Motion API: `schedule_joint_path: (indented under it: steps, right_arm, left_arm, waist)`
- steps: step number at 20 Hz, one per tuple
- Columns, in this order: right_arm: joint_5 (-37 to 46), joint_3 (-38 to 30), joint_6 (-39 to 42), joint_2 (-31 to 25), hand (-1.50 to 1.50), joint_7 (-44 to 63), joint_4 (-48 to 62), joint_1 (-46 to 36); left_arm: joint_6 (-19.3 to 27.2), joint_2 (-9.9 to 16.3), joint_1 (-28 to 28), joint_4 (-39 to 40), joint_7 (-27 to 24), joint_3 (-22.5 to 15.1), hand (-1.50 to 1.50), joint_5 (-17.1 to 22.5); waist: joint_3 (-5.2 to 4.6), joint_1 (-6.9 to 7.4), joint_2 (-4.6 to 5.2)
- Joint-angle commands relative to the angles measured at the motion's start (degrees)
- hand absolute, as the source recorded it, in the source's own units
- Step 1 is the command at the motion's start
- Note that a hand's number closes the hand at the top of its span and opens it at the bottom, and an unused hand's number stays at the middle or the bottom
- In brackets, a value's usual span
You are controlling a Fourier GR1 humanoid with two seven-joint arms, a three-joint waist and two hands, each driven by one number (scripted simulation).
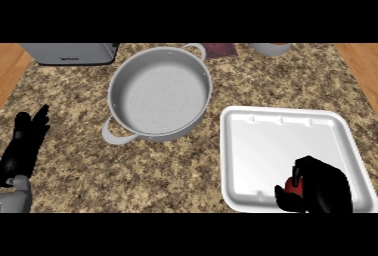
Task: Pick the tomato from the tray and place it in the pot
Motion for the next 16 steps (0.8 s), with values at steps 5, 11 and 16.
schedule_joint_path:
  steps: [5, 11, 16]
  right_arm:
    - [15.79, 14.14, 0.11, 6.59, 1.50, 15.80, -20.36, -3.43]
    - [22.81, 25.81, 0.57, 6.69, 1.50, 20.26, -27.02, -15.44]
    - [21.96, 28.79, 9.01, 6.71, 1.50, 30.37, -19.29, -35.02]
  left_arm:
    - [0.00, -1.31, 2.02, -0.81, -0.42, -0.72, 0.00, -0.05]
    - [-0.39, -0.77, 0.99, -1.47, -0.20, -1.15, 0.00, -0.61]
    - [0.12, -1.76, -2.23, 2.87, -1.78, -1.43, 0.00, -1.07]
  waist:
    - [0.05, 1.00, -0.13]
    - [0.06, 1.54, -0.02]
    - [0.06, 1.75, 0.47]
